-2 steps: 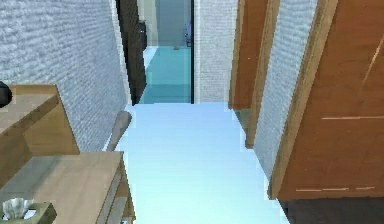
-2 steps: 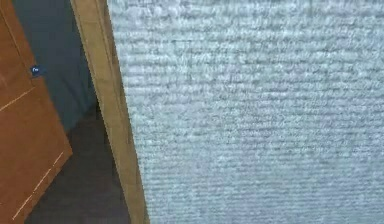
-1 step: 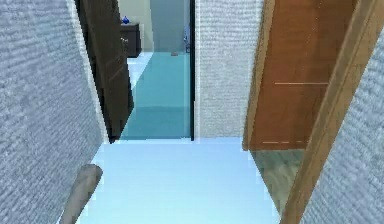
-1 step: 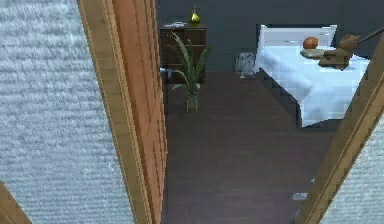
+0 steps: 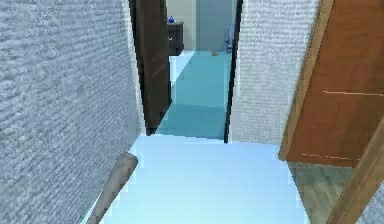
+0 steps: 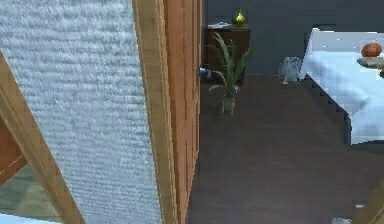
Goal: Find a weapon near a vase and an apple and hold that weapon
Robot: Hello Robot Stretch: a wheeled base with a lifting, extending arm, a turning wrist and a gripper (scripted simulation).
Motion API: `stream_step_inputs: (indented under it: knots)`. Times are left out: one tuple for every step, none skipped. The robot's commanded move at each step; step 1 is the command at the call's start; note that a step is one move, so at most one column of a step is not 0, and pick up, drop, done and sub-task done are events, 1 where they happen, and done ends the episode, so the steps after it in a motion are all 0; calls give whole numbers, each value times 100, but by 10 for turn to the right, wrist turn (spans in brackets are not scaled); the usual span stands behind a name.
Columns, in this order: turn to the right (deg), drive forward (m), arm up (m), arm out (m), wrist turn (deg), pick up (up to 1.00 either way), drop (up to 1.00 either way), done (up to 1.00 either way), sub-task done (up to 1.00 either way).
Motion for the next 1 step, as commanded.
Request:
stream_step_inputs:
  knots:
    - [0,20,0,0,0,0,0,0,0]
